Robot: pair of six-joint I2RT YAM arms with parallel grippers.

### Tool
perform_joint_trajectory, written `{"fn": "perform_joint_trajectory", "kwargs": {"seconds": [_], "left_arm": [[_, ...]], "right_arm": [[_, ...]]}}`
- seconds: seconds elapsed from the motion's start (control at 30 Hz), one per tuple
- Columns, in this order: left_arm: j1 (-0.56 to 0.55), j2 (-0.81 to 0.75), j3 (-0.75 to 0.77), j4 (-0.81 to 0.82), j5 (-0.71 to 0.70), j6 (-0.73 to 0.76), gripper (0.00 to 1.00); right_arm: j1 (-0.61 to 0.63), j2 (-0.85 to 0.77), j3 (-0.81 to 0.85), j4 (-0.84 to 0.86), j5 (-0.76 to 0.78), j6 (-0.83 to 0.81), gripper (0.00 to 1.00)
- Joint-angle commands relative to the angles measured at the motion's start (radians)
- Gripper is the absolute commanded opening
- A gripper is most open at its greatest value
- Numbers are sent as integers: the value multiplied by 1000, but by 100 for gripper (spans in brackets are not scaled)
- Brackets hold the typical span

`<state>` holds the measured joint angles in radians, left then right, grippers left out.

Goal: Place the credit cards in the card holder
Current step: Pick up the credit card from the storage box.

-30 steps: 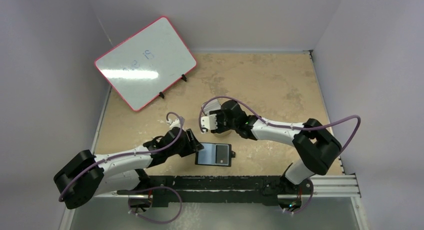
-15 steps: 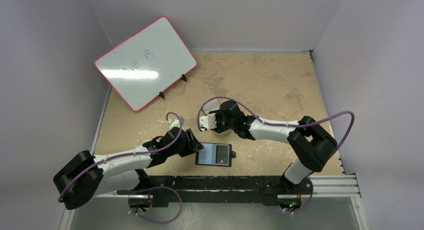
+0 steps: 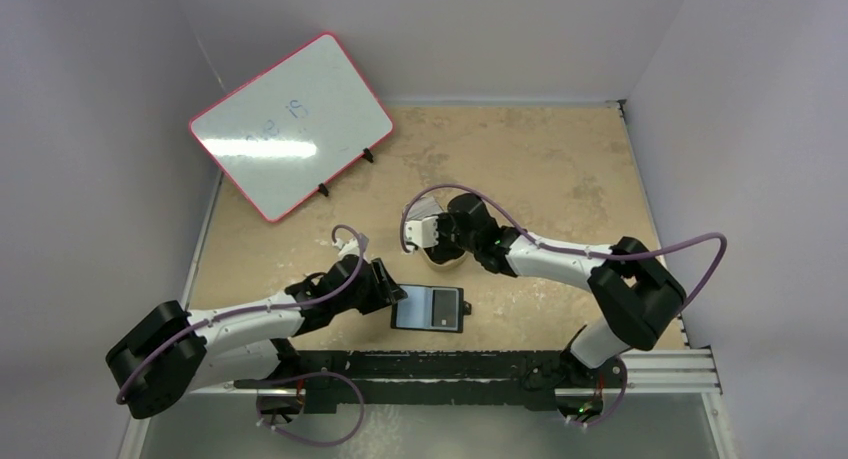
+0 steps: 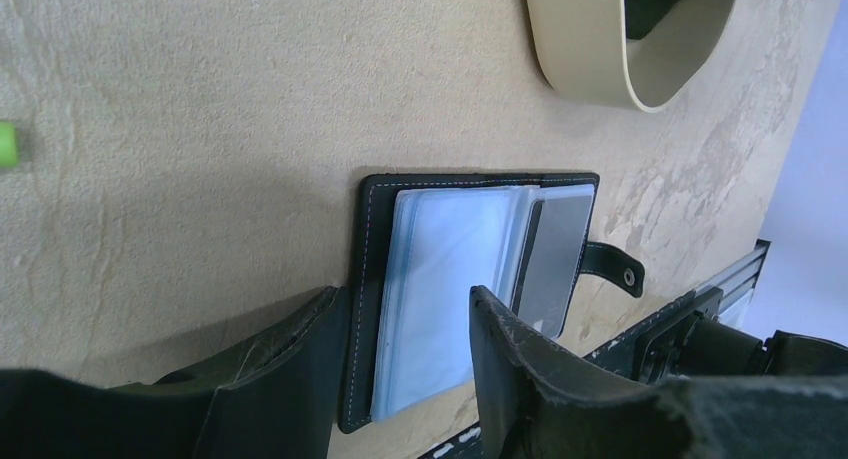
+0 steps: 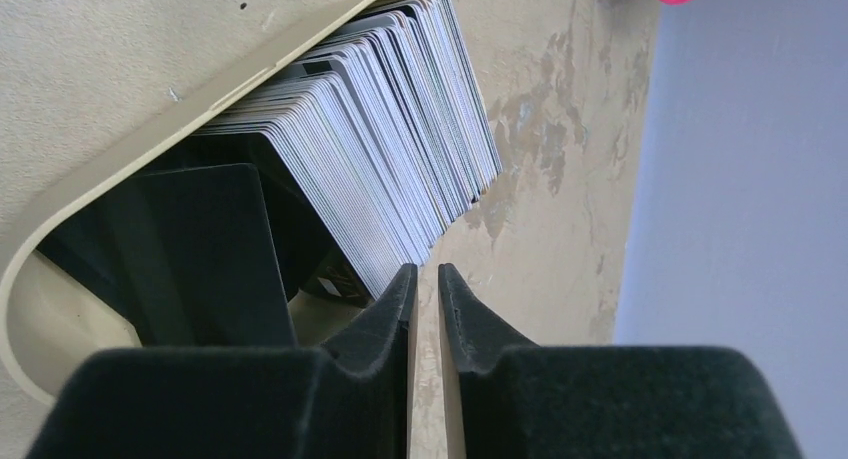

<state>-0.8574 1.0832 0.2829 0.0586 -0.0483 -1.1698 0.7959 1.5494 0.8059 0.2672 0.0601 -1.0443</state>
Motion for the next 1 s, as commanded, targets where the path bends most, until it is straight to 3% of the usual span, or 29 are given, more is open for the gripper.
{"fn": "perform_joint_trajectory", "kwargs": {"seconds": [0.0, 0.27, 0.97], "left_arm": [[6, -26, -7, 35, 5, -21, 46], [6, -34, -11, 34, 2, -22, 46], [6, -87, -15, -8, -11, -17, 46]], "right_arm": [[-7, -48, 36, -6, -22, 6, 13], [-14, -24, 97, -170, -148, 87, 35], [-38, 129, 153, -132, -167, -30, 47]]}}
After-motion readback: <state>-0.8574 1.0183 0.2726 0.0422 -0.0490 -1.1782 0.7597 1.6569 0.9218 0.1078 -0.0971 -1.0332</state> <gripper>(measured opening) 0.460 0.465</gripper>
